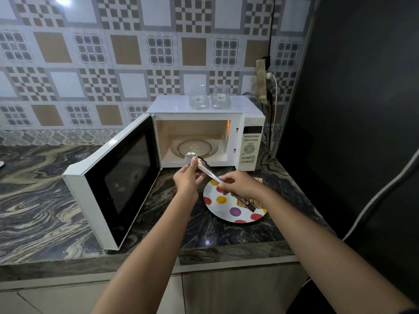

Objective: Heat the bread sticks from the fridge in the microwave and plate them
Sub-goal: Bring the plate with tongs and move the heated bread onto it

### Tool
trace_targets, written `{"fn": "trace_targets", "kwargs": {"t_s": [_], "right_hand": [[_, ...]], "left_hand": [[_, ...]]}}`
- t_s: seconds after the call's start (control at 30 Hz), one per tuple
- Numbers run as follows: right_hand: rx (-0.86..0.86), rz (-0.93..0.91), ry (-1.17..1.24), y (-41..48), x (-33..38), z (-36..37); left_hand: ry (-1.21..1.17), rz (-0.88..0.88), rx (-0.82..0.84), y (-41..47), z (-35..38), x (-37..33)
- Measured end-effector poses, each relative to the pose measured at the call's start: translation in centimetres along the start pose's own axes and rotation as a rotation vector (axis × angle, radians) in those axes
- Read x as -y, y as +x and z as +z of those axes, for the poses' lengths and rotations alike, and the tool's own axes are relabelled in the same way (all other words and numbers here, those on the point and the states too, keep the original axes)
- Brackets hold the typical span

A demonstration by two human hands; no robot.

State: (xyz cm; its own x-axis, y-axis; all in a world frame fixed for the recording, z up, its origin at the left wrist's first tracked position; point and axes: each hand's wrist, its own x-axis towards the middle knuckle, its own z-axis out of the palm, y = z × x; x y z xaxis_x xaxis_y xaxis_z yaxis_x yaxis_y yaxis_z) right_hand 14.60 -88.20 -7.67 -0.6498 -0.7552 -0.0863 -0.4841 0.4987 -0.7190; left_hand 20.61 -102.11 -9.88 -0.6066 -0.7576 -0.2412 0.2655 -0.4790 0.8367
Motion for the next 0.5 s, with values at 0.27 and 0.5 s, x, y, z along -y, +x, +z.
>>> {"fn": "trace_targets", "kwargs": {"t_s": [0.27, 0.5], "right_hand": [[0.085, 0.174, -0.137, 4.0, -1.8, 2.6], [0.089, 0.412, -0.159, 9.1, -4.7, 4.3]], "left_hand": [[0.401, 0.026, 0.207, 4.4, -1.1, 1.8], [1.275, 0.223, 0.187, 9.5, -8.0, 8.7]]}}
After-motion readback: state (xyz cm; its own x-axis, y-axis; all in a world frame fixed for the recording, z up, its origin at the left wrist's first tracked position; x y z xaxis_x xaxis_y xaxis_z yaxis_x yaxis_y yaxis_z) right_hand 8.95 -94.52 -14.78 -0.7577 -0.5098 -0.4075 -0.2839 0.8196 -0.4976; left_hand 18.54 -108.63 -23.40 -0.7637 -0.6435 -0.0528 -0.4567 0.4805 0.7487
